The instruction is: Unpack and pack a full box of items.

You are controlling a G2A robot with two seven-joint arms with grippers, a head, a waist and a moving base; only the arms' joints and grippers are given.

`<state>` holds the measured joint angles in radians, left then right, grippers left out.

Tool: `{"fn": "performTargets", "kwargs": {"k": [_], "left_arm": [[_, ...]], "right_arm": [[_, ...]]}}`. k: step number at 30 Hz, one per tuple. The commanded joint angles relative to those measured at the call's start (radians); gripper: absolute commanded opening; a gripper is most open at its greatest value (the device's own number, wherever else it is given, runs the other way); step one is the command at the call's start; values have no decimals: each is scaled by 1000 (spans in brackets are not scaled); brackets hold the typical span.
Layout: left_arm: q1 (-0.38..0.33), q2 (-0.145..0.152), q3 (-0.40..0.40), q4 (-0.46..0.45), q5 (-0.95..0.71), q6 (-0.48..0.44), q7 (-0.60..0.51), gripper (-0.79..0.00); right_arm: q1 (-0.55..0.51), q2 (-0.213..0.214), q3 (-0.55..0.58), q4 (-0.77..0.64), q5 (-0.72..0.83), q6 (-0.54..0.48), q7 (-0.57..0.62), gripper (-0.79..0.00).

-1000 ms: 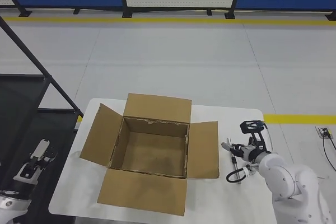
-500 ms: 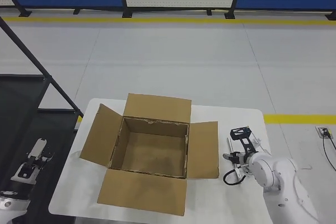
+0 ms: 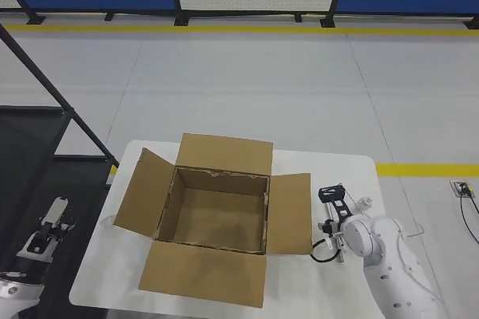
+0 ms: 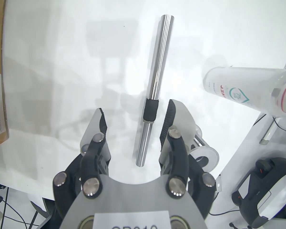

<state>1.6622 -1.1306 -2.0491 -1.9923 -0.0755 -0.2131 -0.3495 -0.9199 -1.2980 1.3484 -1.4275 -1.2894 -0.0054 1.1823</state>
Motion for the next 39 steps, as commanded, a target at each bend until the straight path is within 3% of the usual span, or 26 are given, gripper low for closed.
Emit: {"fn": "performTargets", "kwargs": {"k": [1, 2, 9, 16, 33, 36, 39], "left_arm": [[0, 0, 0, 0, 0, 0, 0, 0], [0, 0, 0, 0, 0, 0, 0, 0], [0, 0, 0, 0, 0, 0, 0, 0], [0, 0, 0, 0, 0, 0, 0, 0], [0, 0, 0, 0, 0, 0, 0, 0], [0, 0, 0, 0, 0, 0, 0, 0], [0, 0, 0, 0, 0, 0, 0, 0]], "right_arm": [[17, 0, -1, 25, 3, 3, 7, -360], [25, 0, -2, 37, 5, -1, 9, -403], [67, 2, -8, 115, -5, -13, 31, -431], [91, 3, -13, 175, 1, -28, 19, -511], [132, 0, -50, 267, 8, -31, -1, -548], [142, -2, -60, 285, 10, -27, -7, -579], [153, -4, -69, 303, 12, -27, -9, -668]]}}
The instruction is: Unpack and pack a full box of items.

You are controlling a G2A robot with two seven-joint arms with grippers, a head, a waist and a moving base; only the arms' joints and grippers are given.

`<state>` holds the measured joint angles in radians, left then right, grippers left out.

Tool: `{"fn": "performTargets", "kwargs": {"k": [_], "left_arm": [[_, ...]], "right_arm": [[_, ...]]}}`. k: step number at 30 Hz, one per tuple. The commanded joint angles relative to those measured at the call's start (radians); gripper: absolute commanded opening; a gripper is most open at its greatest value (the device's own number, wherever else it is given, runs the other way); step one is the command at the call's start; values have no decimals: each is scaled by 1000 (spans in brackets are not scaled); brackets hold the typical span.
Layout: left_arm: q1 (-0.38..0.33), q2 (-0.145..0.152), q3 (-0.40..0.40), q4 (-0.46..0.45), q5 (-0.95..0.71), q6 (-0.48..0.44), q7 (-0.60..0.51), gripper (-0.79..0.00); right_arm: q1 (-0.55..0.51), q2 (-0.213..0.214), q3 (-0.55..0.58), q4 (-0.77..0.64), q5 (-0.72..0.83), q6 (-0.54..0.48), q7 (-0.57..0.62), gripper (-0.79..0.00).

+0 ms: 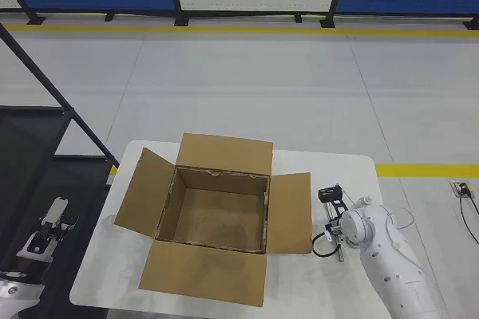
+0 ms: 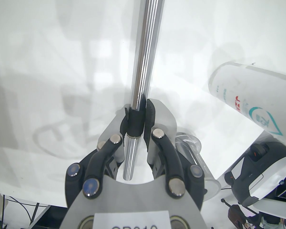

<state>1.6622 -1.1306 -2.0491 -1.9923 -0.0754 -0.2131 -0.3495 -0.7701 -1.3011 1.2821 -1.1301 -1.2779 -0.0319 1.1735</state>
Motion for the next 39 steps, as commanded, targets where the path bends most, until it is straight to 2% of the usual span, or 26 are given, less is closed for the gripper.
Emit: {"fn": "performTargets", "kwargs": {"k": [1, 2, 7, 11, 19, 26, 34, 39], "left_arm": [[0, 0, 0, 0, 0, 0, 0, 0], [0, 0, 0, 0, 0, 0, 0, 0], [0, 0, 0, 0, 0, 0, 0, 0], [0, 0, 0, 0, 0, 0, 0, 0], [0, 0, 0, 0, 0, 0, 0, 0], [0, 0, 0, 0, 0, 0, 0, 0], [0, 0, 0, 0, 0, 0, 0, 0], [0, 0, 0, 0, 0, 0, 0, 0]], "right_arm": [[7, -1, -4, 11, 0, 2, 0, -739], [10, -1, -6, 15, 0, 3, -1, -785], [7, 3, 13, -8, 11, 12, -17, -785], [-24, 15, 61, -94, 19, 21, -22, -785], [-147, 38, 183, -425, 37, 68, -36, -785], [-259, 38, 231, -711, 87, 151, -198, -785], [-302, 24, 145, -899, 171, 179, -355, -785], [-253, 10, -2, -889, 197, 155, -362, -785]]}}
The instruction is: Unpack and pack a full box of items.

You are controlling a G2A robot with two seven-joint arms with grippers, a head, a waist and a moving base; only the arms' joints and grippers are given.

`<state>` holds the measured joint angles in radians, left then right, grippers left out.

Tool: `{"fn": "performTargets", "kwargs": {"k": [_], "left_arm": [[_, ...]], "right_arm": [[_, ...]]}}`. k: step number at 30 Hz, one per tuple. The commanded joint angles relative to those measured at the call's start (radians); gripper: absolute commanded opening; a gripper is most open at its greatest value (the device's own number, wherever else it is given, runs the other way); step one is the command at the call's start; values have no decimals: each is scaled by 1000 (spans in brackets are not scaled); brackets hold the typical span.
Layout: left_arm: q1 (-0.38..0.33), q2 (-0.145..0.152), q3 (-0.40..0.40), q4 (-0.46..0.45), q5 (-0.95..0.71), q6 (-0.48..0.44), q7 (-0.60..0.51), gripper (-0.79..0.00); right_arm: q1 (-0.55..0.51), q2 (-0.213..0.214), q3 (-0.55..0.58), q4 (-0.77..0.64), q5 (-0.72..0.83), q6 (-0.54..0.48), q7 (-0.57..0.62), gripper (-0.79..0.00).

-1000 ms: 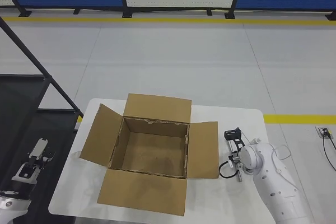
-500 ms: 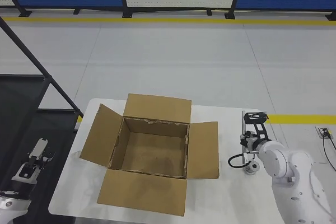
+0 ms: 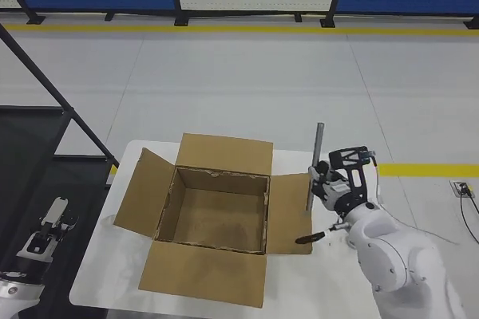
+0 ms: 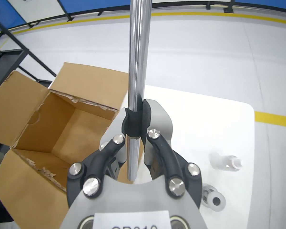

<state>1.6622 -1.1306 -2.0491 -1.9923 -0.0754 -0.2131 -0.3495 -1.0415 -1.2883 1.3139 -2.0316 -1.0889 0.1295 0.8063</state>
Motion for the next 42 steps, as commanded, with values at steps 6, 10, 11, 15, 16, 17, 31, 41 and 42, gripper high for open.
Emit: {"fn": "performTargets", "kwargs": {"k": [6, 10, 11, 15, 16, 17, 31, 41, 42], "left_arm": [[0, 0, 0, 0, 0, 0, 0, 0], [0, 0, 0, 0, 0, 0, 0, 0], [0, 0, 0, 0, 0, 0, 0, 0], [0, 0, 0, 0, 0, 0, 0, 0], [0, 0, 0, 0, 0, 0, 0, 0], [0, 0, 0, 0, 0, 0, 0, 0], [0, 0, 0, 0, 0, 0, 0, 0], [0, 0, 0, 0, 0, 0, 0, 0], [0, 0, 0, 0, 0, 0, 0, 0]], "right_arm": [[152, -36, -250, 133, -29, 19, -5, -785], [242, -69, -399, 252, -65, 52, -18, -785], [266, -78, -434, 287, -72, 57, -19, -785], [351, -122, -561, 431, -89, 86, -29, -785], [370, -134, -587, 466, -86, 92, -36, -785], [388, -146, -614, 505, -82, 90, -37, -785], [626, -353, -864, 1068, 8, 51, 44, -785], [713, -471, -906, 1329, 73, -21, 143, -785], [718, -480, -906, 1348, 79, -28, 145, -785]]}}
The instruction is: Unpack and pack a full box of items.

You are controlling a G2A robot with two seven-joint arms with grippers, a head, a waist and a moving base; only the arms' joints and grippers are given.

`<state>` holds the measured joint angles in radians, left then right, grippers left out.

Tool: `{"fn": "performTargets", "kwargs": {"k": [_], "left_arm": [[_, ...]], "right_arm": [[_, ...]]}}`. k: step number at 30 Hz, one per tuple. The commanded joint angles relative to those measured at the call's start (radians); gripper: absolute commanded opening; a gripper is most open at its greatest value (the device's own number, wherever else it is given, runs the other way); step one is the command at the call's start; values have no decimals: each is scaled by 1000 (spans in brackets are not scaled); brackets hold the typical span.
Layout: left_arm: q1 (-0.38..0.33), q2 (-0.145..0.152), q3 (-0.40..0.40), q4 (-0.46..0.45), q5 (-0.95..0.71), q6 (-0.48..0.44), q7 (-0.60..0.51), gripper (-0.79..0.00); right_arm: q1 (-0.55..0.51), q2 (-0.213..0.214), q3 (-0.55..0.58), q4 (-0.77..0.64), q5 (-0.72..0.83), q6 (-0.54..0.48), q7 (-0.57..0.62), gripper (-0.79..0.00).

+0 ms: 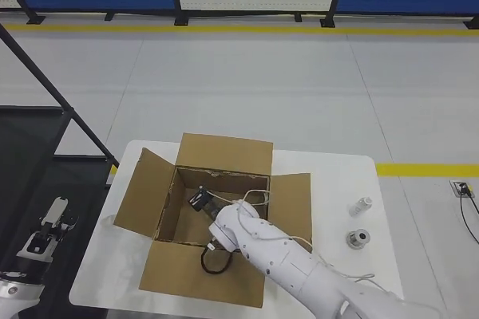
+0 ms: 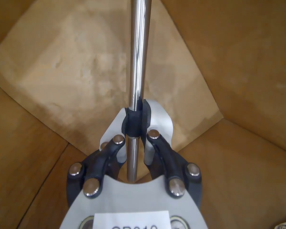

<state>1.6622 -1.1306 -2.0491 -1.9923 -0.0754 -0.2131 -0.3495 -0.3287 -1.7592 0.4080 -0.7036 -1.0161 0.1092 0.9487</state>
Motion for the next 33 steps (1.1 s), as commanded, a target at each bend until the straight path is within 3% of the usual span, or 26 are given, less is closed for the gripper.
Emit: {"fn": "performTargets", "kwargs": {"k": [1, 2, 6, 9, 17, 23, 28, 33], "left_arm": [[0, 0, 0, 0, 0, 0, 0, 0], [0, 0, 0, 0, 0, 0, 0, 0], [0, 0, 0, 0, 0, 0, 0, 0], [0, 0, 0, 0, 0, 0, 0, 0], [0, 0, 0, 0, 0, 0, 0, 0], [0, 0, 0, 0, 0, 0, 0, 0], [0, 0, 0, 0, 0, 0, 0, 0], [0, 0, 0, 0, 0, 0, 0, 0]], "right_arm": [[9, -17, -2, 39, 11, -17, 8, -785], [14, -25, -2, 55, 13, -21, 7, -776], [28, -53, -1, 116, 20, -28, 10, -480], [38, -71, 2, 155, 24, -39, 9, -406], [63, -95, 28, 200, 43, -86, -6, -400], [69, -81, 66, 160, 52, -137, -1, -413], [49, -38, 123, 46, 47, -175, 25, -413], [-30, 38, 213, -174, 0, -202, 98, -406]]}}
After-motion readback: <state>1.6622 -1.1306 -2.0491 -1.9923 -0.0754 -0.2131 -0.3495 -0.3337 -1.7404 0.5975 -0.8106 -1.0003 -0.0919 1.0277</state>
